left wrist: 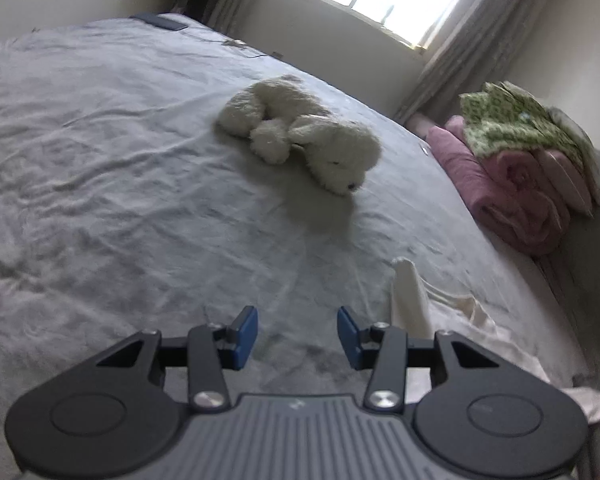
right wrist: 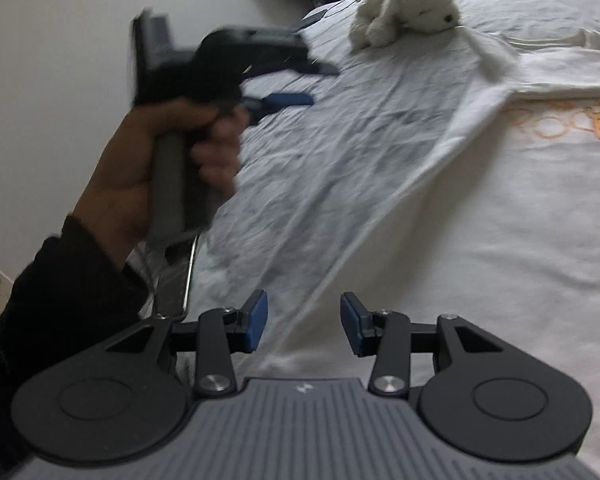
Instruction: Fold clothes
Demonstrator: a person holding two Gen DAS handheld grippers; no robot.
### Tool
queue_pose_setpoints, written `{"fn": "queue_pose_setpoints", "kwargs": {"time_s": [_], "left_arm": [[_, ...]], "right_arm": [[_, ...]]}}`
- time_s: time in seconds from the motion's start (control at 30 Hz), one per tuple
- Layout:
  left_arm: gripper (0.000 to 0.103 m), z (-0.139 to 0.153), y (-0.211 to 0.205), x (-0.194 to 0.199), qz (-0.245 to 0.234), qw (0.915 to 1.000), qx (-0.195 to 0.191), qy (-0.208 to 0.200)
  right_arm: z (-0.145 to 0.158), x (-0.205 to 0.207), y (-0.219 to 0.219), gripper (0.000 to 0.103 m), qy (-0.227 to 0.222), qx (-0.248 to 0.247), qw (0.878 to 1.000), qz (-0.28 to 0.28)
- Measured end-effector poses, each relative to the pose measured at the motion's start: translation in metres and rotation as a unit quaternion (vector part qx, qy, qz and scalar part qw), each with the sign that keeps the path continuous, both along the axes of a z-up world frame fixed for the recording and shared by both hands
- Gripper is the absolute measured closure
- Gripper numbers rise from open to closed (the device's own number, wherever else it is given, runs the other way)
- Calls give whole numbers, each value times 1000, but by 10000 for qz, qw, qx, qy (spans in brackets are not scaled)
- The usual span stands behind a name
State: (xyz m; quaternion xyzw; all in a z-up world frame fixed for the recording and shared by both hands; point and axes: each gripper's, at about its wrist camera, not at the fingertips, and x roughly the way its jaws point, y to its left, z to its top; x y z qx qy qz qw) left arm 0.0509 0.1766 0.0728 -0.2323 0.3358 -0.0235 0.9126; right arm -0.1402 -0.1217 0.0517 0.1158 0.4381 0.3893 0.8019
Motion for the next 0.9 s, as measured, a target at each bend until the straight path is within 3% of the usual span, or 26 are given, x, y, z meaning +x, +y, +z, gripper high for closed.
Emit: {"fn": "queue_pose_setpoints", "kwargs": {"time_s": [0.17,0.23,0.3,0.5,0.6,0.7,0.8,0.9], "left_arm": [[58,2,16,-4,116,9998,-124,-38],[58,1,19,-3,171,9998,-137,-6],[58,0,20,-2,199,9997,-153,20],[58,3,10,1,17,9999,-143,-40],[58,2,5,2,-42,9999,-94,-16],[58,2,-1,3,-137,9999,-22,-2],[58,1,-10,3,-268,9996,82,0],[58,1,-17,5,-350,9992,167,14]], "right_arm": [[-14,-10,37,61,-203,-967,9951,-103],[-19,-12,42,83,-258,-1166,9927,-183],[-21,-12,40,99,-290,-1180,9923,-257],[-10,-20,-7,100,-66,-193,9980,-591],[-8,-22,-39,100,179,541,9947,-861],[-13,-20,-66,100,433,941,9885,-1100],[-32,-15,-90,100,994,1232,9763,-1474],[-46,-17,-101,100,1208,1086,9721,-1692]]}}
